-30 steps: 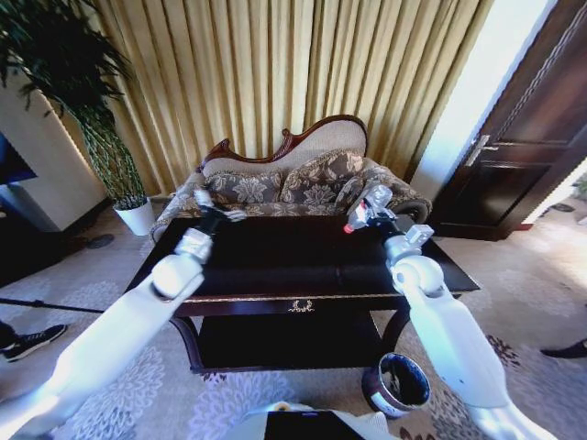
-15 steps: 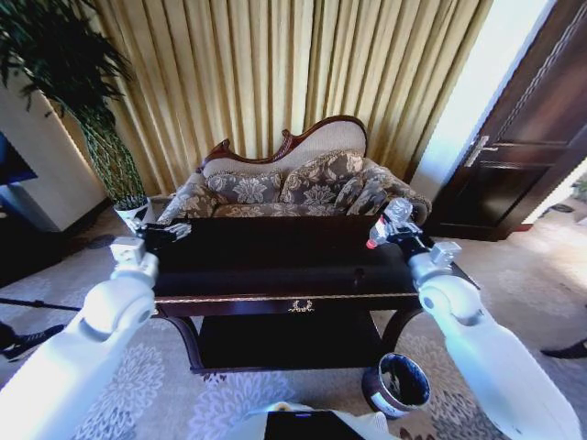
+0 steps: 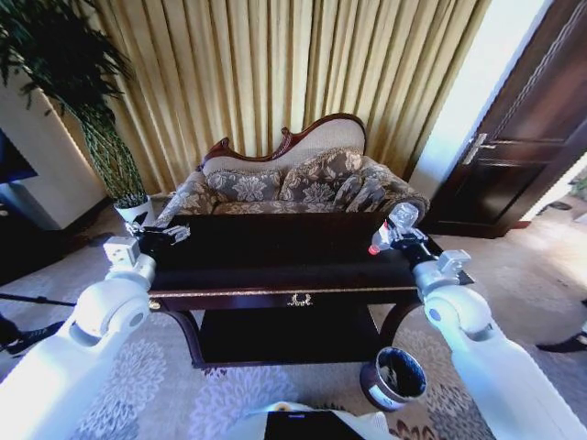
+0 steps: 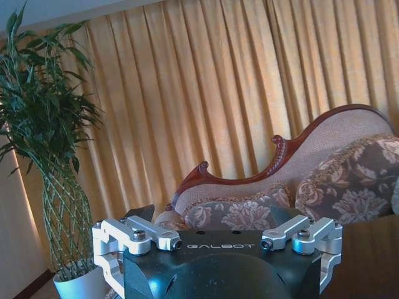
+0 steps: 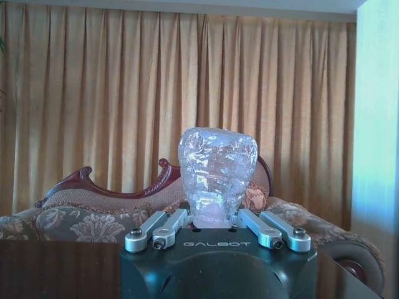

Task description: Move to the front of the table and place the trash on the table into the trash bin.

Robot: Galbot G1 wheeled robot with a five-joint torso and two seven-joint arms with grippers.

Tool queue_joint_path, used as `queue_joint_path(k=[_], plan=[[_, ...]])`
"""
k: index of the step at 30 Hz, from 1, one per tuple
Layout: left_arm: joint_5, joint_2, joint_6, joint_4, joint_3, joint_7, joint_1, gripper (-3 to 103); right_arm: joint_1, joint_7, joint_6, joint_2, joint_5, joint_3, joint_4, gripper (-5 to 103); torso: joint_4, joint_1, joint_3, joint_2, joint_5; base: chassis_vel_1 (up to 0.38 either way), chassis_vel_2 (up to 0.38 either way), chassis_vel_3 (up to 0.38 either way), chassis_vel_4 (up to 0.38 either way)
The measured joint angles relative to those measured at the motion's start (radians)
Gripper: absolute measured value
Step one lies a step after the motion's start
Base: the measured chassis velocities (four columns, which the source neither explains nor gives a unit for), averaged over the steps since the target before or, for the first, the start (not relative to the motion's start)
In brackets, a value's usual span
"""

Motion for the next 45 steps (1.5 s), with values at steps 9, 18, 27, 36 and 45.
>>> queue_joint_path(k=[9,18,27,36,45], plan=[[0.006,0.002,-0.005,0.001,0.012,0.005,-0.001,100,-0.011,-0.002,0.002,0.018,-0.017,0.001,0.001,21,0.0003,0.0,0.0,0.0,0.0,0.215,-0.196,-0.21,0.2],[0.008,-0.012,-0.007,-0.011,-0.004,0.005,0.019,100,-0.03,-0.006,0.022,0.043,-0.074,-0.012,-0.002,21,0.0002,-0.001,0.0,0.001,-0.0001,0.154,-0.13,-0.148,0.127],[0.004,-0.024,-0.004,-0.028,-0.031,0.002,0.044,100,-0.078,0.045,-0.002,0.109,-0.12,-0.015,-0.089,21,0.0,0.001,0.0,0.0,-0.0001,0.002,-0.005,-0.001,0.008],[0.005,-0.045,-0.004,-0.05,-0.074,0.002,0.093,100,-0.013,0.087,0.009,0.162,-0.183,-0.057,-0.428,21,0.0,0.0,0.0,0.0,0.0003,0.0,0.0,0.0,0.0],[0.009,-0.056,-0.006,-0.06,-0.092,0.002,0.122,100,0.122,0.084,0.049,0.189,-0.249,-0.085,-0.734,21,0.0003,0.0,0.0,0.0,0.0,0.0,0.0,0.0,0.0]])
